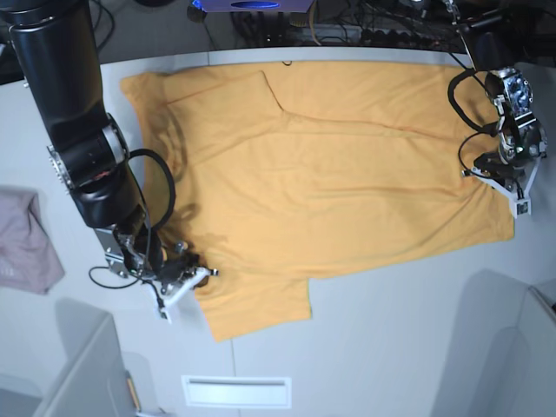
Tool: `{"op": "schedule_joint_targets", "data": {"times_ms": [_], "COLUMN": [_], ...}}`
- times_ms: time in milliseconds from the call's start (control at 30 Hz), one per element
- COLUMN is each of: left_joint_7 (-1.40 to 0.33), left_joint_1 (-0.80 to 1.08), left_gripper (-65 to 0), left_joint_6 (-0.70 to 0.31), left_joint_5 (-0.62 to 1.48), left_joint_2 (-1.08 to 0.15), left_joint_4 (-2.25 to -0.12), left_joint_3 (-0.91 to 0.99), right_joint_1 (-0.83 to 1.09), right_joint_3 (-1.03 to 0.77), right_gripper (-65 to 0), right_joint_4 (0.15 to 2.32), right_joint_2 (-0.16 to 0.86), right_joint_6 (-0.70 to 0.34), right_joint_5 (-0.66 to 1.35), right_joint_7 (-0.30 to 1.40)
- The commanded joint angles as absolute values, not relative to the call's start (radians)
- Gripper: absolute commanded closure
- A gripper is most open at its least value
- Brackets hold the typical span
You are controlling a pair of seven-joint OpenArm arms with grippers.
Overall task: Fold the T-shirt properly
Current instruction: 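Grasp the hem corners with the left and right grippers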
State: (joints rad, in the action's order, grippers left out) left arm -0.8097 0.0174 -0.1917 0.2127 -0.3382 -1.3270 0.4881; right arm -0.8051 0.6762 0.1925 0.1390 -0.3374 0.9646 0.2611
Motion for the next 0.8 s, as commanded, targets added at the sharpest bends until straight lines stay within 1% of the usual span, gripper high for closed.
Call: {"op": "schedule_joint_targets", "data": {"times_ms": [0, 133, 233, 300, 433, 467, 533, 567, 633, 700, 733, 767], "left_joint_7": [-0.803, -0.955, -0.983, -0.981, -0.969, -0.946, -0.875, -0.839, -0.776, -0.733, -0.714, -0.696], "left_joint_1": [-0.004, -0.084, -0.157, -0.211, -0.344, -0.38, -0.423, -0.438, -0.47, -0.493, -0.503, -0.504], "left_gripper": [0.0, 0.0, 0.0, 0.0, 0.0, -4.8, -16.9, -24.5, -42.0, -56.1, -61.9, -65.0], "left_joint_6": [-0.189, -0.194, -0.194, -0.194, -0.194, -0.194, -0.194, -0.194, -0.194, -0.194, -0.194, -0.194], "left_joint_5": [0.214, 0.214, 0.205, 0.205, 0.208, 0.205, 0.203, 0.203, 0.202, 0.202, 0.202, 0.202], "left_joint_2": [-0.361, -0.369, -0.394, -0.43, -0.495, -0.499, -0.522, -0.53, -0.536, -0.549, -0.55, -0.553], "left_joint_4": [-1.382, -1.466, -1.457, -1.391, -1.139, -1.079, -0.975, -0.926, -0.84, -0.777, -0.748, -0.72], "left_joint_3": [0.527, 0.639, 0.647, 0.601, 0.522, 0.521, 0.515, 0.513, 0.513, 0.513, 0.513, 0.513], "right_joint_1": [-0.832, -0.832, -0.832, -0.832, -0.832, -0.832, -0.832, -0.832, -0.832, -0.832, -0.832, -0.831], "right_joint_3": [0.676, 0.677, 0.677, 0.677, 0.677, 0.677, 0.677, 0.677, 0.677, 0.677, 0.677, 0.677], "right_gripper": [0.0, 0.0, 0.0, 0.0, 0.0, 0.0, 0.0, 0.0, 0.0, 0.0, 0.0, 0.0], "right_joint_4": [0.197, 0.197, 0.197, 0.197, 0.197, 0.197, 0.197, 0.197, 0.197, 0.197, 0.197, 0.197], "right_joint_2": [0.145, 0.145, 0.145, 0.145, 0.145, 0.145, 0.145, 0.145, 0.145, 0.147, 0.147, 0.148], "right_joint_6": [-0.331, -0.331, -0.331, -0.331, -0.331, -0.331, -0.331, -0.331, -0.331, -0.331, -0.331, -0.331], "right_joint_5": [0.955, 0.955, 0.955, 0.955, 0.955, 0.955, 0.955, 0.955, 0.955, 0.955, 0.955, 0.955], "right_joint_7": [0.277, 0.277, 0.277, 0.277, 0.277, 0.277, 0.277, 0.277, 0.277, 0.277, 0.277, 0.277]}}
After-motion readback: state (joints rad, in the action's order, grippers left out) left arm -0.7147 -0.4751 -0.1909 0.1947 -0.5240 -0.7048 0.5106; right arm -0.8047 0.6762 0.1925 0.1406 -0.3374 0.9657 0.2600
